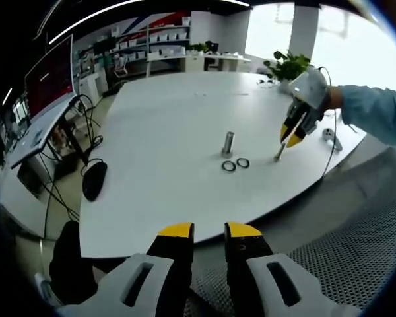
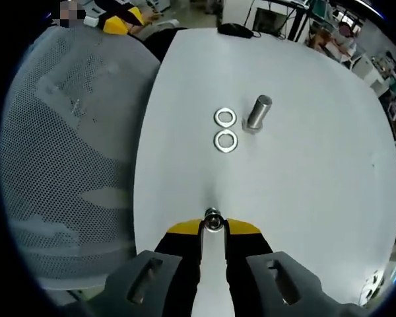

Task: Place the washer onto the threaded stud by aligning its center hole with the stud, sliding it down to the base, and recovering from edge contact or off-axis alignment until the washer reaches the visible bottom stop.

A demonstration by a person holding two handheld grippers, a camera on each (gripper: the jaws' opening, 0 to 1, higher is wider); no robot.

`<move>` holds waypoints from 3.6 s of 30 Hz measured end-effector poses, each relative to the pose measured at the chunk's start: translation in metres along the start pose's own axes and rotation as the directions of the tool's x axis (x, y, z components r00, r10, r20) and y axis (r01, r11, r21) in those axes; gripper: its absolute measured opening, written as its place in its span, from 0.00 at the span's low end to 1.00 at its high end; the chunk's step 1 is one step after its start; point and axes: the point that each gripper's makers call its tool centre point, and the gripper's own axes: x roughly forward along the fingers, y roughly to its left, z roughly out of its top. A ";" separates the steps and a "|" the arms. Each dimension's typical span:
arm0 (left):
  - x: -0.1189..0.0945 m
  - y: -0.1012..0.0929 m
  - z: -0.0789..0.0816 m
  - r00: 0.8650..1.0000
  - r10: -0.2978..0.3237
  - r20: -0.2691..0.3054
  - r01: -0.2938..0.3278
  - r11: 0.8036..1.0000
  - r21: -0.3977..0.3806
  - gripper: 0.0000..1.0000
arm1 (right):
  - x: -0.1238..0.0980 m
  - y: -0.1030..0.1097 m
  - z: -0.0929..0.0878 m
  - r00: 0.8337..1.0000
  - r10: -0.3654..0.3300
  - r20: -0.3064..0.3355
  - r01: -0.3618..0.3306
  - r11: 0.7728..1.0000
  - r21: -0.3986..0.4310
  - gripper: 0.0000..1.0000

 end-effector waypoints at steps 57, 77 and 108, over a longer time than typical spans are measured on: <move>0.001 -0.003 0.002 1.000 -0.018 0.008 0.018 1.000 0.013 0.15 | -0.054 -0.001 0.053 0.952 -0.037 0.302 -0.020 0.983 0.183 0.34; 0.000 -0.016 0.004 0.996 -0.084 0.016 0.081 0.990 0.113 0.12 | -0.170 0.062 0.061 0.685 -0.329 0.650 -0.109 0.836 0.537 0.29; -0.001 -0.037 0.001 0.980 -0.201 -0.003 0.196 0.952 0.237 0.07 | -0.140 0.116 -0.005 0.641 -0.687 0.341 0.125 0.532 0.837 0.25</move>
